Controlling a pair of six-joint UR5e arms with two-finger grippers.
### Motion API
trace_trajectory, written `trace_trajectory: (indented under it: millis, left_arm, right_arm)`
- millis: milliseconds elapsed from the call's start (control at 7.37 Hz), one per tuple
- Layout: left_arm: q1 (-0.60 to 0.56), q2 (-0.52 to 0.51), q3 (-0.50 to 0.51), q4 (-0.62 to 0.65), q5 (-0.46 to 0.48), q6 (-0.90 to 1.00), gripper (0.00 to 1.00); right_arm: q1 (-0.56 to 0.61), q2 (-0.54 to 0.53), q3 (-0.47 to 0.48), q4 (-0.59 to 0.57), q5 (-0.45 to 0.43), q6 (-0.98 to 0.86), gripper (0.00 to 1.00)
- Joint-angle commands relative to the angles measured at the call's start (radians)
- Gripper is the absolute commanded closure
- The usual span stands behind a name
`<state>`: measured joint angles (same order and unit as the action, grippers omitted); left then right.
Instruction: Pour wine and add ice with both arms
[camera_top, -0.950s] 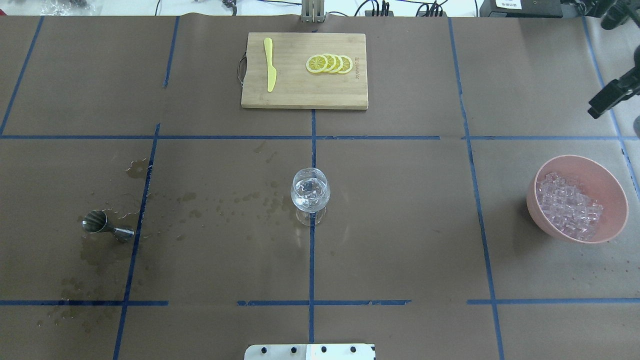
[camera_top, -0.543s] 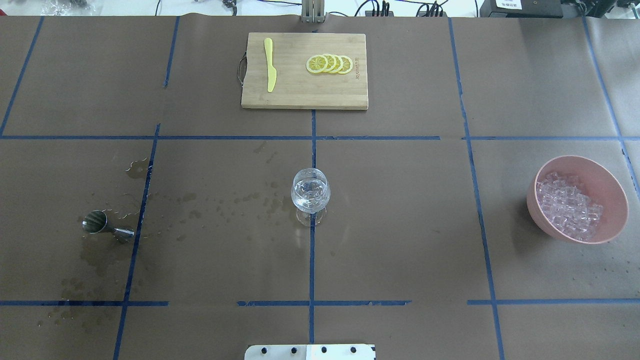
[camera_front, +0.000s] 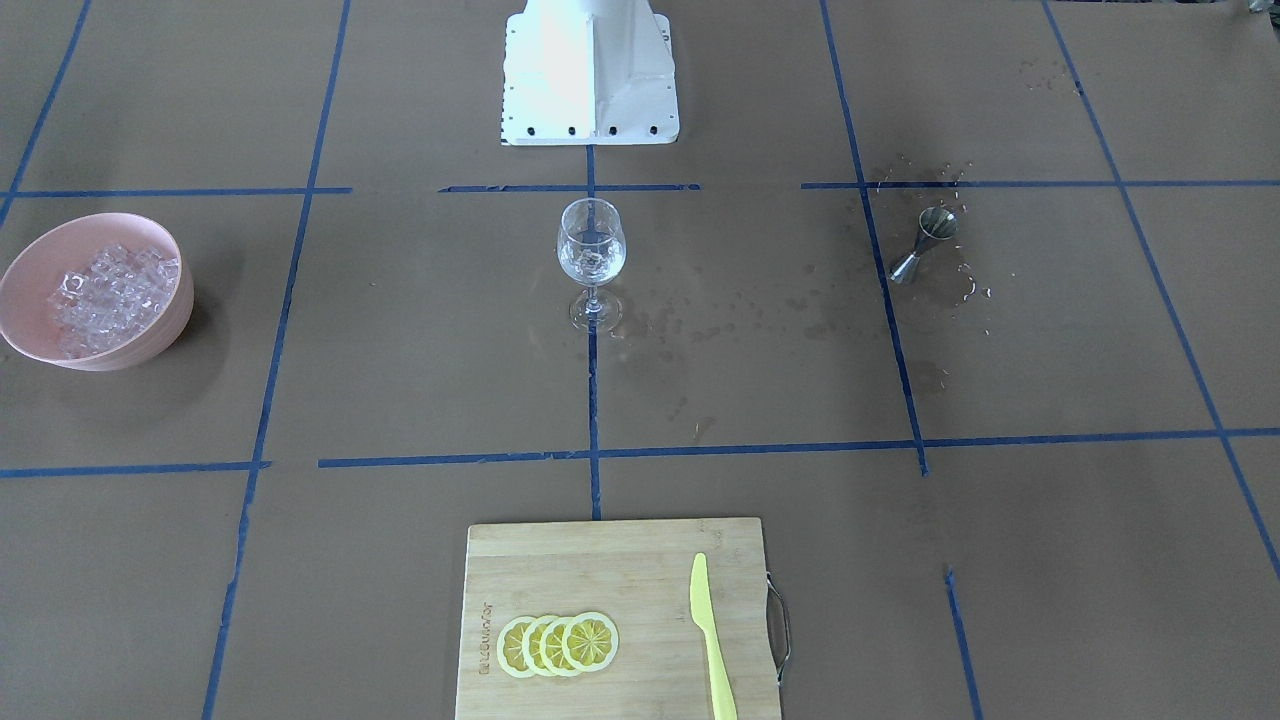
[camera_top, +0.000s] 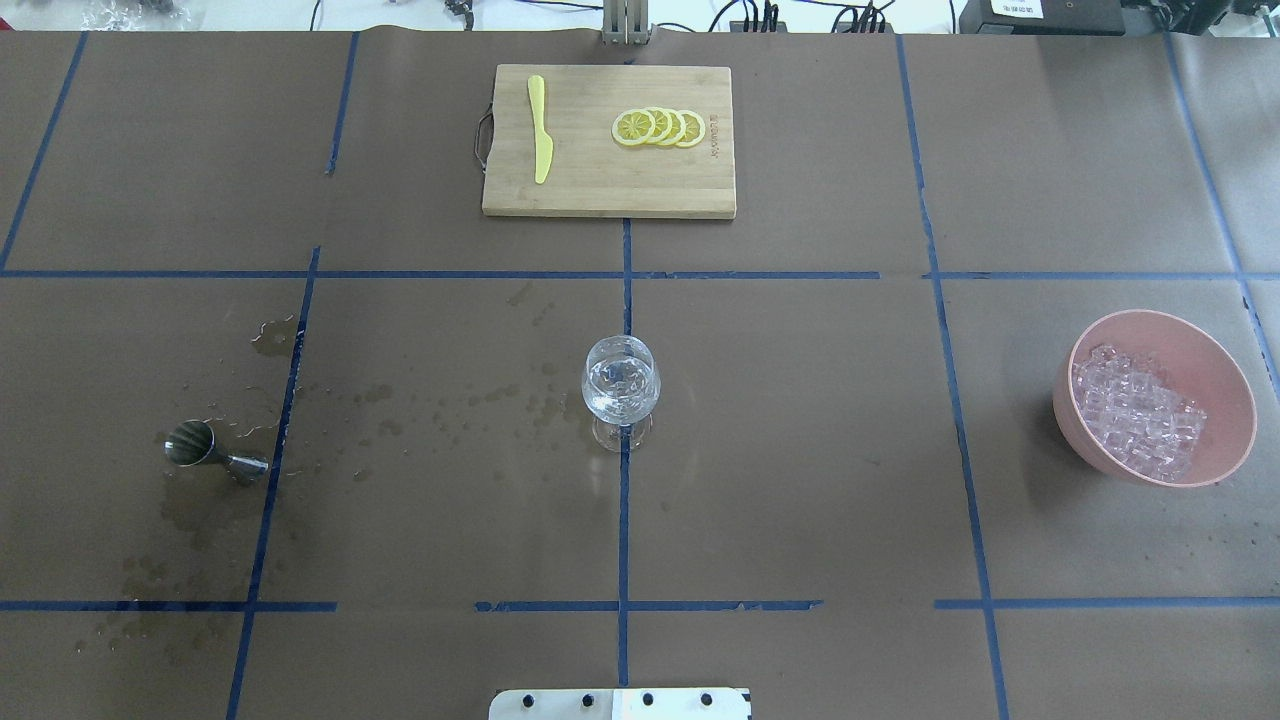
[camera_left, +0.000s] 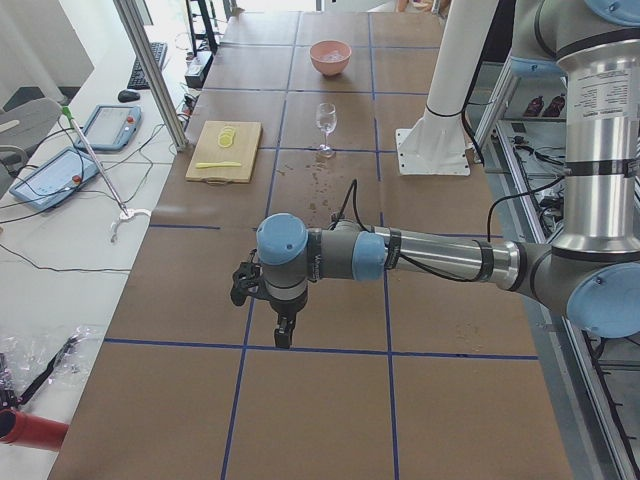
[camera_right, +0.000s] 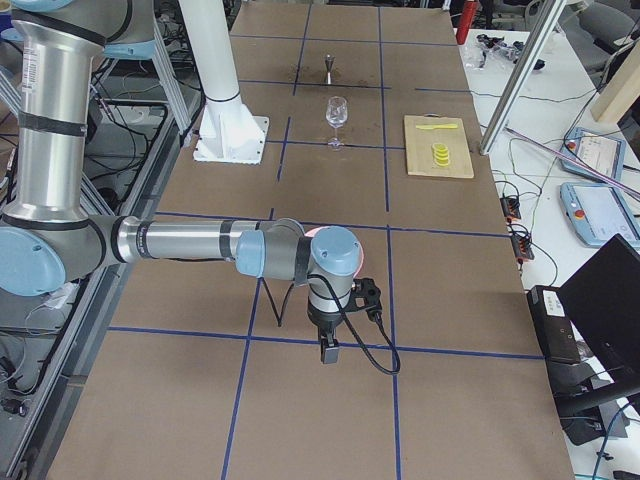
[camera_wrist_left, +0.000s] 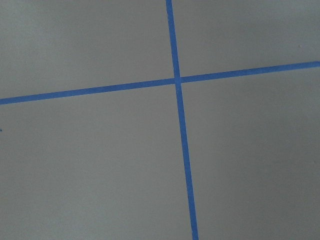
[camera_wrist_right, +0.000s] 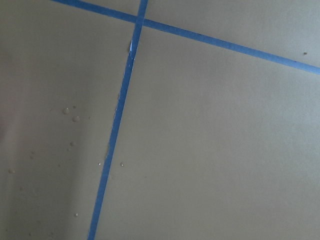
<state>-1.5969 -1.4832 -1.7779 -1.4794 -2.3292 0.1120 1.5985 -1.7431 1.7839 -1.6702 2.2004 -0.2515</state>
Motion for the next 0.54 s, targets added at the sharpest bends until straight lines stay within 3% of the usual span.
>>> trace_trajectory:
  millis: [0,407]
  left_arm:
    - [0.0,0.001,0.0,-0.001,0.001,0.0,0.0]
    - [0.0,0.003,-0.002,-0.001,-0.002,0.0,0.0]
  right_arm:
    - [0.001,-0.001,-0.006,0.105,0.037,0.157,0.0]
    - [-0.031,-0.003,-0.001,0.15,0.094,0.163,0.0]
